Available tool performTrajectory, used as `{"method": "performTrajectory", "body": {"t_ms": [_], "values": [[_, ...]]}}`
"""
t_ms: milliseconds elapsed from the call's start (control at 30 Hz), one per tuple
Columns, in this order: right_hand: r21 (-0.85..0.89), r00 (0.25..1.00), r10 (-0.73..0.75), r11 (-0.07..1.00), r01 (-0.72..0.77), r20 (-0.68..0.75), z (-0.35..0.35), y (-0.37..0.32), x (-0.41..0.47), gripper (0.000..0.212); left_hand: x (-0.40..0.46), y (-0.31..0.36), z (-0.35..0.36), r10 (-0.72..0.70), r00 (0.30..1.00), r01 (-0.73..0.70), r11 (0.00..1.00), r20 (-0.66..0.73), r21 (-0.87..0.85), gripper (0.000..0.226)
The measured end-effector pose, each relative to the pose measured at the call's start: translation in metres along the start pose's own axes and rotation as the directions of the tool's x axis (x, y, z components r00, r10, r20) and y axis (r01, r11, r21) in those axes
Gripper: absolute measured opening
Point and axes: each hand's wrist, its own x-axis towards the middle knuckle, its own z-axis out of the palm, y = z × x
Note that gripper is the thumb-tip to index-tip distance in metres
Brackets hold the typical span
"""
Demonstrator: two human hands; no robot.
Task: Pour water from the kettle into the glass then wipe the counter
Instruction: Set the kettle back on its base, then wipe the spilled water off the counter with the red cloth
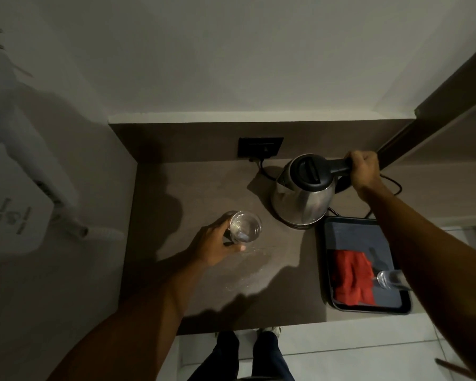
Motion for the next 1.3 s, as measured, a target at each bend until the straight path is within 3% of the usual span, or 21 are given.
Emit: {"method": "performTrajectory", "body": {"t_ms": [267,533,633,733,833,900,1000,1300], "values": [[0.118,0.994,0.071,0.991,-0.061,-0.081,-0.014,0.029,-0.009,0.032,-0.003,0.005,0.000,-0.059,0.998,0.059,0.998,0.002,-0.001,0.092],[0.035,0.988,0.056,0.998,-0.052,-0.143,-0.012,0.033,-0.018,0.044,-0.006,0.010,-0.001,-0.062,0.998,0.062,0.998,-0.006,-0.014,0.091],[0.017,0.952,0.043,0.999,-0.039,-0.303,-0.009,0.030,-0.040,0.058,-0.006,0.012,0.000,-0.070,0.998,0.070,0.997,-0.003,-0.021,0.091],[-0.125,0.910,-0.054,0.992,0.003,-0.411,-0.001,0.048,-0.099,0.058,-0.006,0.012,0.000,-0.073,0.997,0.073,0.997,-0.001,-0.024,0.091],[-0.443,0.966,-0.089,0.896,-0.029,-0.242,0.011,0.092,-0.171,0.058,-0.006,0.013,-0.001,-0.072,0.997,0.072,0.997,0.002,-0.018,0.090],[-0.605,0.995,0.040,0.791,-0.089,-0.093,0.014,0.123,-0.206,0.064,-0.006,0.012,-0.001,-0.072,0.997,0.073,0.997,0.009,-0.018,0.089],[-0.676,0.983,0.175,0.730,-0.097,0.047,0.013,0.152,-0.224,0.079,-0.006,0.011,-0.001,-0.077,0.997,0.078,0.997,0.022,-0.019,0.090],[-0.751,0.983,0.186,0.650,-0.117,0.008,0.015,0.147,-0.213,0.064,-0.022,0.007,-0.009,-0.060,0.997,0.060,0.998,0.040,-0.014,0.101]]}}
